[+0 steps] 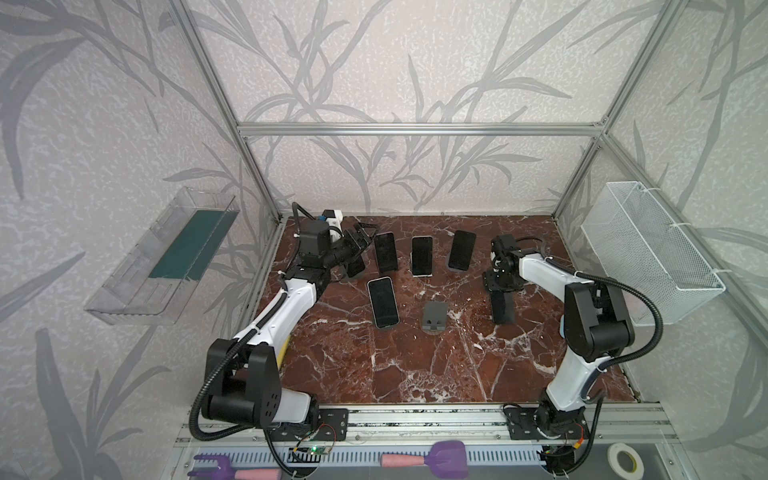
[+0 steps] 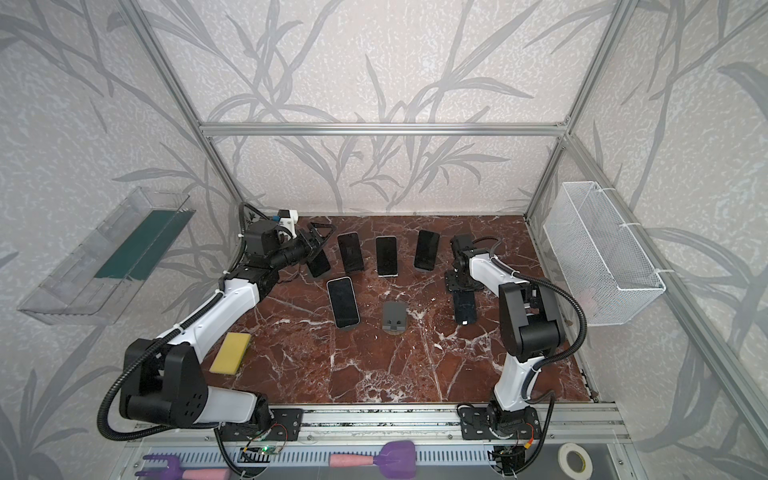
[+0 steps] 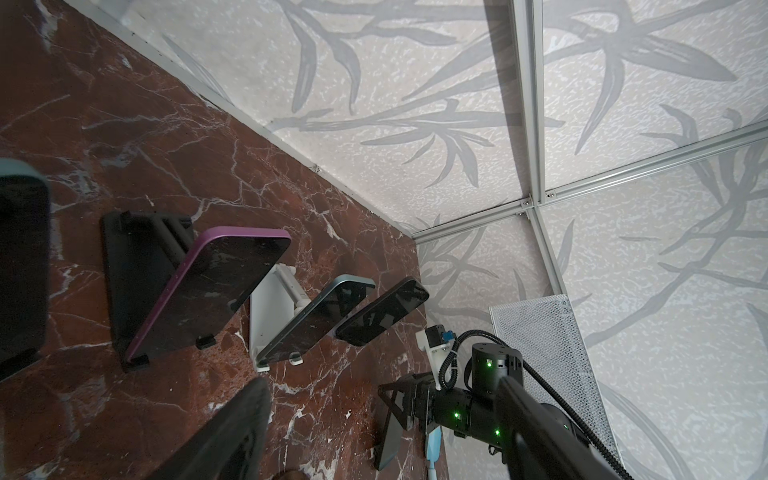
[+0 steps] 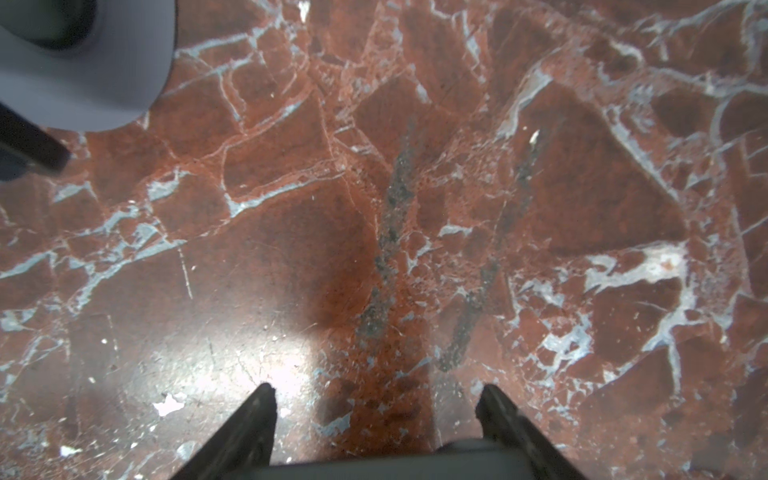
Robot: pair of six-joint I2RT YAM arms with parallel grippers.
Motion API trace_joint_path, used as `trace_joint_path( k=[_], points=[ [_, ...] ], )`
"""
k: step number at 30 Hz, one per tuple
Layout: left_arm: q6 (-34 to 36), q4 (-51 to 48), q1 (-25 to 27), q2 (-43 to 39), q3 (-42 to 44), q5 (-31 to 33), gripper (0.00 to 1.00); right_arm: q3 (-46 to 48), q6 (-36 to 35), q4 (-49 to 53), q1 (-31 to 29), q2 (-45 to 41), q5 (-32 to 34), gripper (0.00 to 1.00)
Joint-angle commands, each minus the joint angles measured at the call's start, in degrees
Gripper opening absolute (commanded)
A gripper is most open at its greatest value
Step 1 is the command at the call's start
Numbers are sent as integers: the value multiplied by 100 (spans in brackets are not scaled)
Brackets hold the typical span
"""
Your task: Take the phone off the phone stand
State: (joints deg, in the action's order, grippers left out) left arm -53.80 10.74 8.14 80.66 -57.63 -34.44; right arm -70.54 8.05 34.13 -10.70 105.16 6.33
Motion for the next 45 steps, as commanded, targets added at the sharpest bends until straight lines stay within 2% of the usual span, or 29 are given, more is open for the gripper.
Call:
trace_joint_path(
  k=[1, 14, 35, 45],
  points=[
    [76, -46, 12, -106, 15, 49, 85, -226, 51, 148, 24, 187, -18, 69],
    [116, -92, 16, -152, 16, 121, 84, -315, 171, 135, 28, 608, -121, 72],
    [76, -20, -14, -190, 75, 170, 83, -1749, 127, 658, 261, 1659, -53, 75],
    [46, 13, -28, -185, 67, 125, 83, -1640, 253, 585, 261, 1553, -108, 79]
  ],
)
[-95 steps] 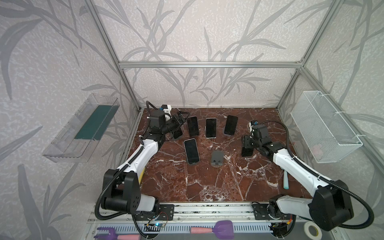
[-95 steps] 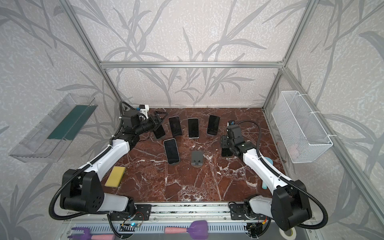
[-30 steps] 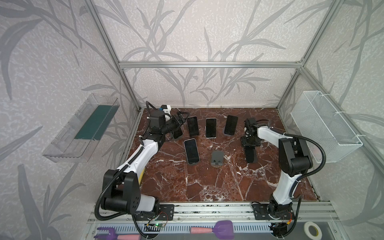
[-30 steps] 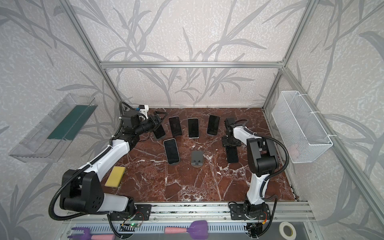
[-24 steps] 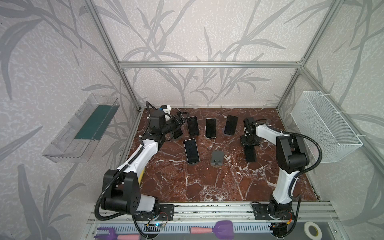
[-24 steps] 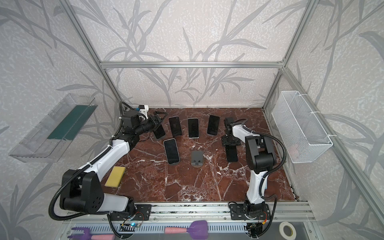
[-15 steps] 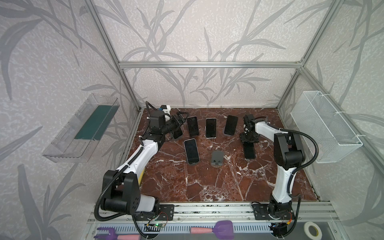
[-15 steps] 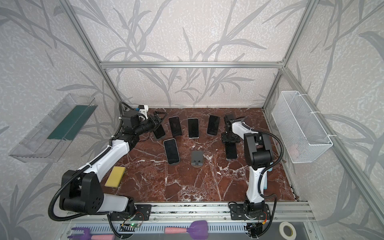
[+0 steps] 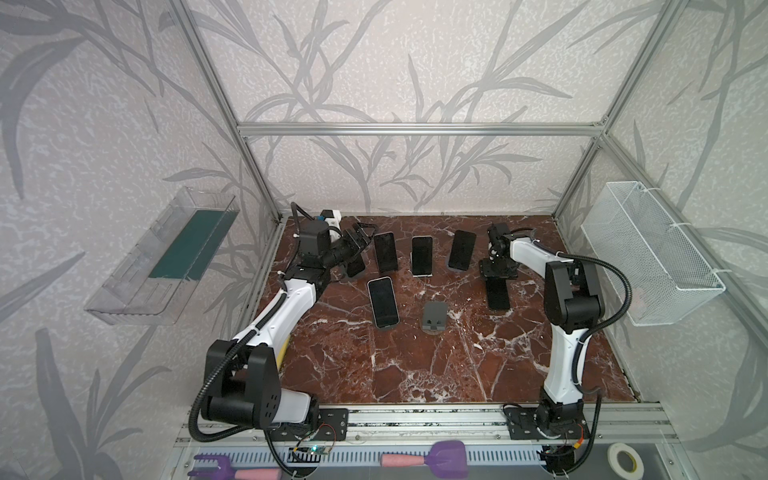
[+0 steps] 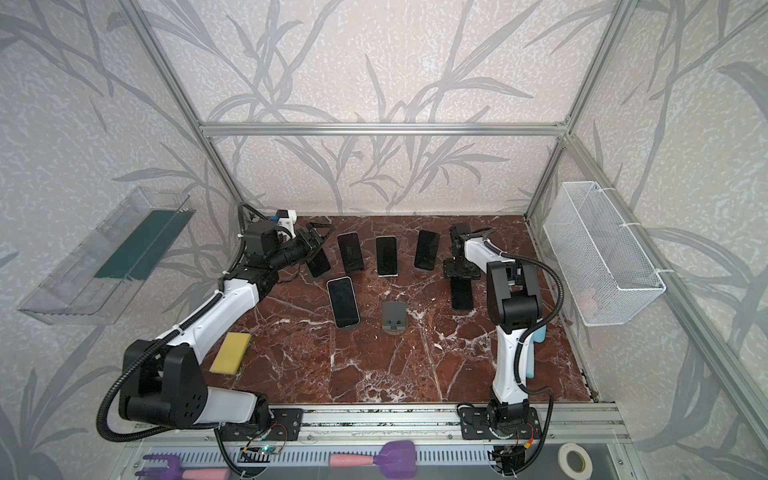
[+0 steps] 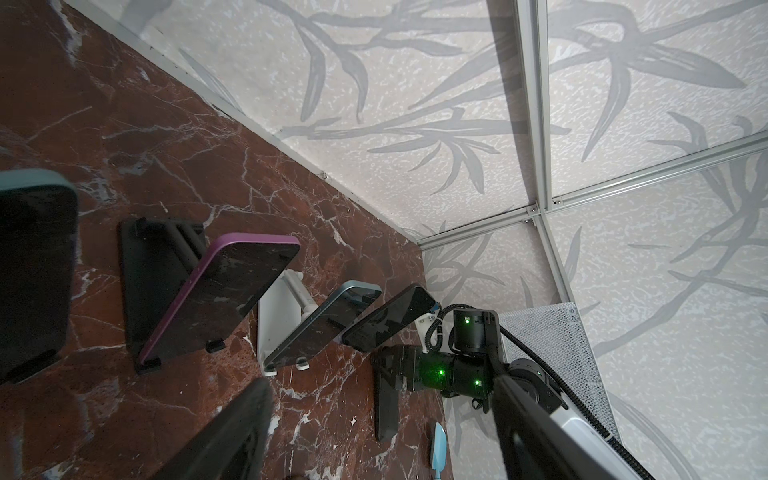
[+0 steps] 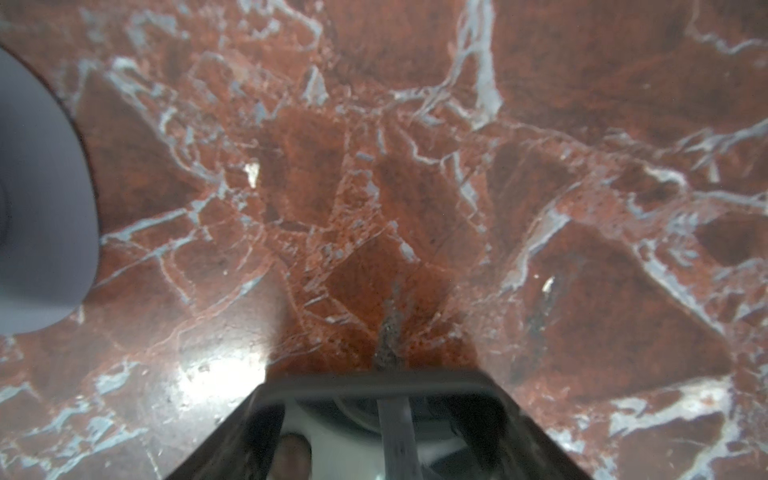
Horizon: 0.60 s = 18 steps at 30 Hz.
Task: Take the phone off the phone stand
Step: 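Lower the phone flat onto the table and open the right gripper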
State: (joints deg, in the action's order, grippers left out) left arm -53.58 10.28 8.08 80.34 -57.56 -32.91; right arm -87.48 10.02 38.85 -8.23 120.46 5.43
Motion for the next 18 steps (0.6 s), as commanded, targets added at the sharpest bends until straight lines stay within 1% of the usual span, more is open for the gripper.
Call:
trace_joint_path(
  k=[1, 6, 10, 15, 18],
  points=[
    [11, 61, -28, -136, 61, -40, 83, 67, 61, 107, 10, -4, -46, 79],
    [40, 58, -25, -123, 52, -60, 83, 99, 193, 98, 14, -144, 97, 79],
    [54, 44, -25, -142, 43, -67, 83, 27, 196, 124, 14, -403, 52, 80],
    [183, -50, -91, -170, -80, -233, 83, -310, 279, 495, 14, -791, 219, 83],
    [217, -58, -173, -248, -78, -219, 83, -357, 354, 641, 7, -1125, 248, 86]
  ],
)
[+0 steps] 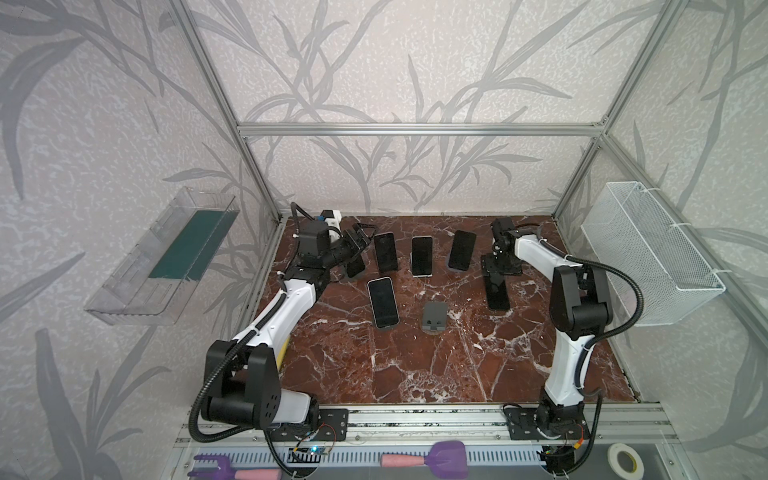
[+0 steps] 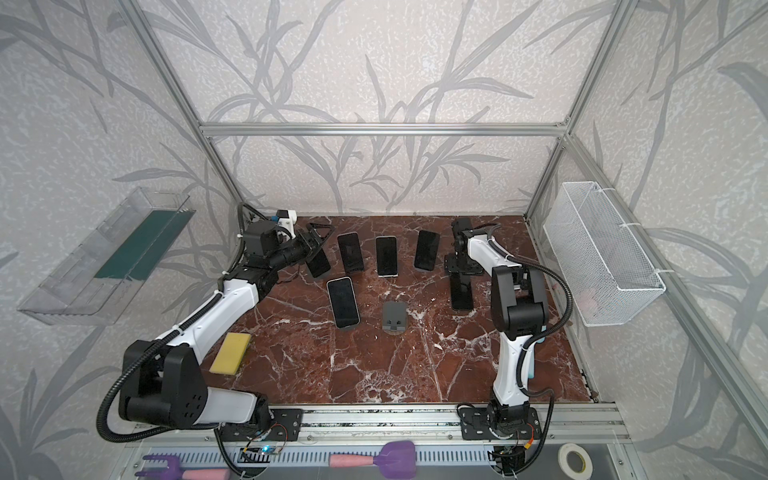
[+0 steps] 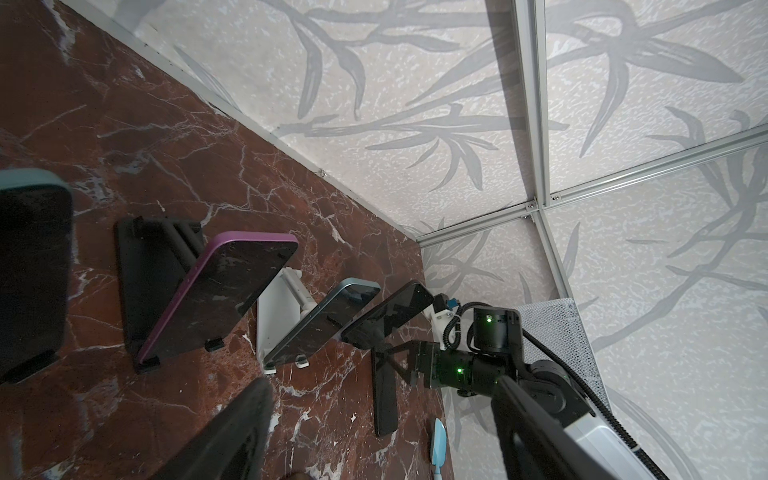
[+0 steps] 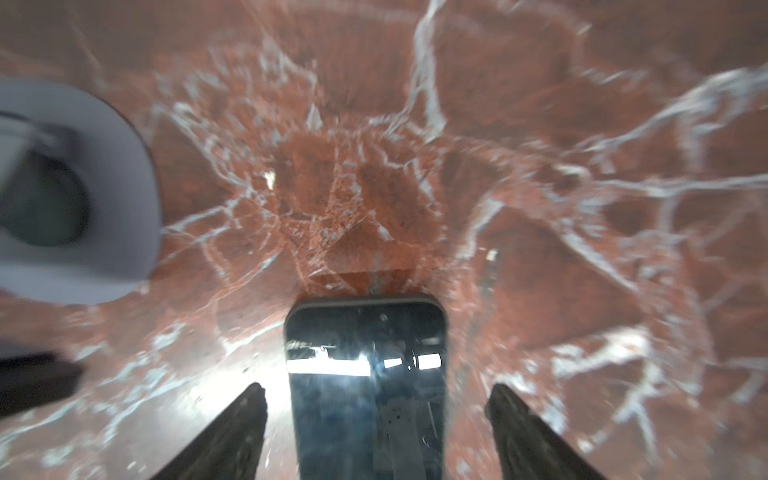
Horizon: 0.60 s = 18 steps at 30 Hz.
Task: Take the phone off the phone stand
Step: 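Lower the phone flat onto the table and open the right gripper, then move the right gripper back down over the lying phone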
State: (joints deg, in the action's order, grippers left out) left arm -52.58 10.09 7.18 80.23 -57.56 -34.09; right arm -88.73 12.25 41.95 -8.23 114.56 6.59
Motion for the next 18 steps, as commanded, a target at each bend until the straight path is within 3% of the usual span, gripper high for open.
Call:
trace_joint_path(
  k=[1, 8, 11, 18],
  points=[
    [117, -45, -130, -262, -80, -100, 83, -218, 177, 356, -1, -692, 141, 87],
    [5, -3, -283, -400, -4, 20, 83, 508, 612, 260, -241, -2061, 515, 90],
    [-142, 44, -285, -435, 52, 65, 83, 1331, 940, -96, -724, -2893, 1107, 91],
    [-172, 33, -154, -420, 67, 62, 83, 2147, 1296, -325, -1515, -3999, 1449, 89]
  ],
)
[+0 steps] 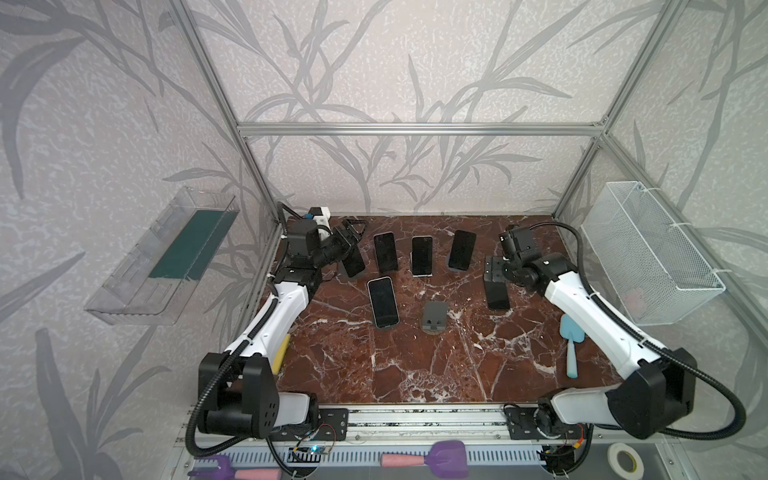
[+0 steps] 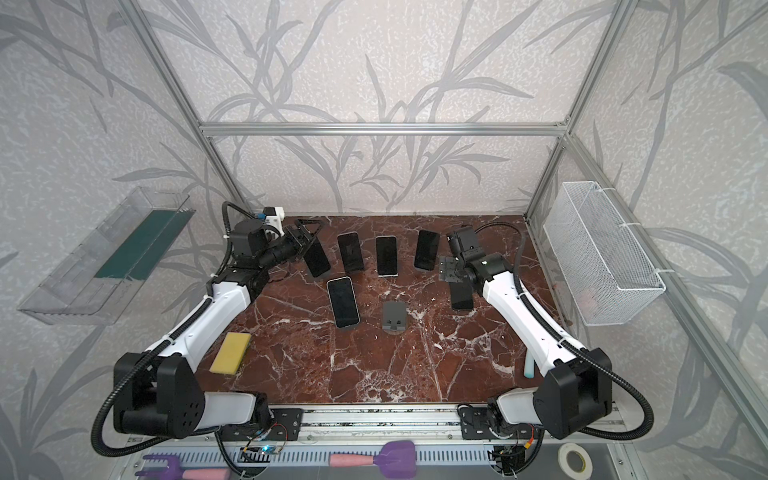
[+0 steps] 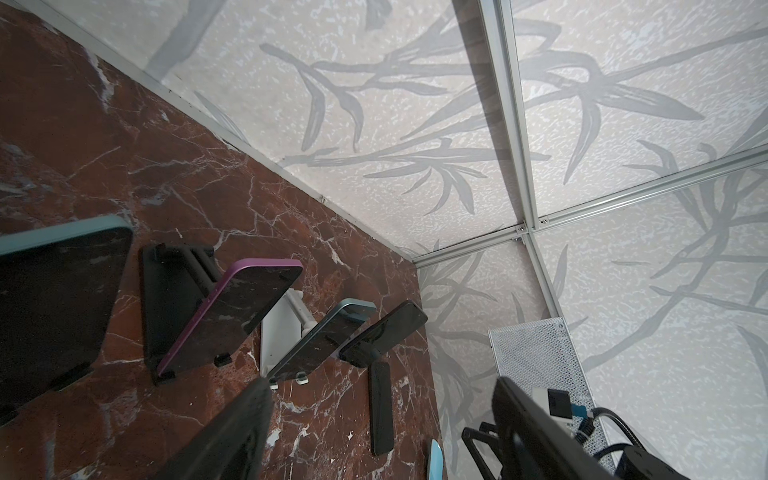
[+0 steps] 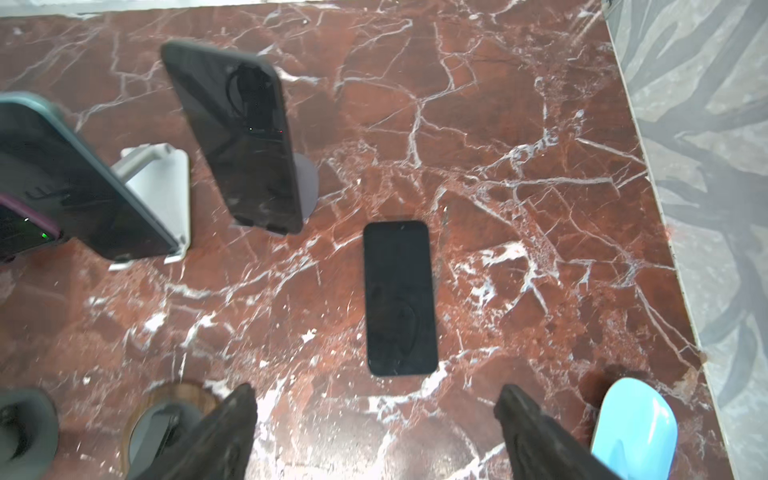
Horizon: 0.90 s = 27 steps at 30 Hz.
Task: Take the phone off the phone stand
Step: 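Move the right gripper back down over the lying phone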
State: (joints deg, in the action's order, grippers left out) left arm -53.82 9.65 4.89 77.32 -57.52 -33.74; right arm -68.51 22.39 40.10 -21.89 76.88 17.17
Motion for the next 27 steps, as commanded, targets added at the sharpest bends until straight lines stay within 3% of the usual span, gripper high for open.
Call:
trace_joint_path(
  k=[1, 8, 13, 22, 27],
  points=[
    [-11, 56, 123, -122, 57, 49, 83, 191, 301, -119, -247, -297, 375, 88],
    [232, -86, 497, 41, 8, 117, 83, 820, 688, 146, -806, -718, 512, 87],
    [494, -493, 757, -26, -118, 290, 83, 1580, 655, -129, -852, -1008, 375, 87],
    [687, -780, 1128, 165, -164, 500, 80, 1858, 530, -207, -1142, -1346, 284, 84],
    [492, -686, 1129, 141, -132, 429, 79, 1966, 673, -506, -1938, -1596, 461, 95]
  ],
)
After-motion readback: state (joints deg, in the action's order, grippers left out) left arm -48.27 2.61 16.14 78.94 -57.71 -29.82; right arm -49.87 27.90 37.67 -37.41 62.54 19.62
